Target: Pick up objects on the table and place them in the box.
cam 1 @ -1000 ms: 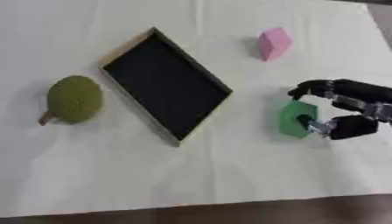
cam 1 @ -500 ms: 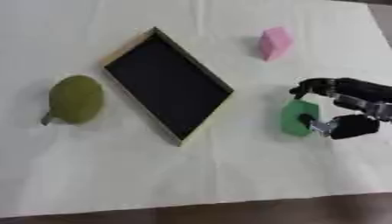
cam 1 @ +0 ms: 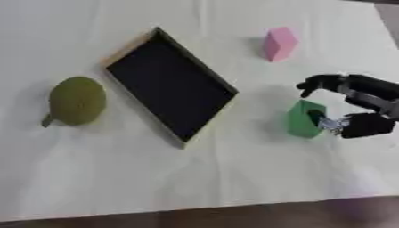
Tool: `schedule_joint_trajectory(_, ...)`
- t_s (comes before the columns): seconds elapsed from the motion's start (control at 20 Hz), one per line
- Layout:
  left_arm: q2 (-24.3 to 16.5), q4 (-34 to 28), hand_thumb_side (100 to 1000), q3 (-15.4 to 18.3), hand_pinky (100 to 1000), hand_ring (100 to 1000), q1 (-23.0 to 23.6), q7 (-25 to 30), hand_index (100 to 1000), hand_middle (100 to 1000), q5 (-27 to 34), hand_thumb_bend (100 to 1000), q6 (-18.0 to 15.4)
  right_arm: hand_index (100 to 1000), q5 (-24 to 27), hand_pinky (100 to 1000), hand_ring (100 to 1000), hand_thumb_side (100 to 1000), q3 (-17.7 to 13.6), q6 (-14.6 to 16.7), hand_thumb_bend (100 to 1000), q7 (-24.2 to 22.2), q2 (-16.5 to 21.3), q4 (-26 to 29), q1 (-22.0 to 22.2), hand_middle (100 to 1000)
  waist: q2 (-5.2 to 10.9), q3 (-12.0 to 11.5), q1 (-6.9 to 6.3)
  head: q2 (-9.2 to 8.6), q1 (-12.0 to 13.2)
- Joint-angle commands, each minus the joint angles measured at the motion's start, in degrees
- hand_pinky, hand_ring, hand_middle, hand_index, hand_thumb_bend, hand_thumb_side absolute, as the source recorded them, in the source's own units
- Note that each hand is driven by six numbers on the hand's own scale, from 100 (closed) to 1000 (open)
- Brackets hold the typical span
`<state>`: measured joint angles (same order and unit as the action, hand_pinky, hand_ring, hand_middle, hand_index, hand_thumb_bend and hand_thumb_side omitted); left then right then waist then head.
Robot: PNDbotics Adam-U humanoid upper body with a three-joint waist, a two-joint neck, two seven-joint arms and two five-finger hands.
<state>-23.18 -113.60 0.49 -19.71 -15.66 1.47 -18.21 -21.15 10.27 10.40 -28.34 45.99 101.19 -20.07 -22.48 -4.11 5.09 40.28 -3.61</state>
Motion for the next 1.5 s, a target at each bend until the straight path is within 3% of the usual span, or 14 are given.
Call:
schedule_joint_trajectory(0.05, -0.98, -1.0, 654, 0.38, 688, 787, -0.3, 0.08, 811, 788, 0.07, 100, 0.03, 960, 1.14, 1000, 1000, 748, -1.27, -0.56, 100, -0.27, 2.35, 2.12, -0.01, 783, 1.22, 0.21, -0.14, 0.35, 0.16)
schedule_joint_trajectory(0.35, -0.99, -1.0, 655, 0.38, 688, 788, -0.25, 0.17, 812, 789, 0.04, 100, 0.09, 964, -0.87, 1000, 1000, 651, -1.53, 0.0, 100, -0.31, 2.41, 2.38, 0.44, 799, 1.26, 0.23, -0.13, 0.4, 0.17)
schedule_joint_trajectory(0.5, -0.96, -1.0, 655, 0.39, 688, 788, -0.27, 0.23, 812, 788, 0.04, 100, 0.15, 957, -2.06, 1000, 1000, 430, -1.47, 0.96, 100, -0.48, 2.21, 2.11, 0.43, 796, 1.22, 0.17, -0.13, 0.31, 0.19)
schedule_joint_trajectory(0.75, -0.96, -1.0, 655, 0.38, 688, 789, -0.33, 0.37, 812, 789, 0.1, 100, 0.16, 958, -3.25, 1000, 1000, 405, -1.56, 1.37, 100, -0.32, 1.88, 1.33, 0.31, 802, 1.2, 0.17, -0.15, 0.38, 0.16)
schedule_joint_trajectory(1.5, -0.94, -1.0, 656, 0.34, 688, 790, -0.45, 0.59, 812, 788, 0.15, 100, 0.21, 962, -6.1, 1000, 1000, 553, -0.8, 1.61, 100, -0.46, 1.01, -0.91, 0.33, 815, 0.96, 0.04, -0.19, 0.35, -0.03)
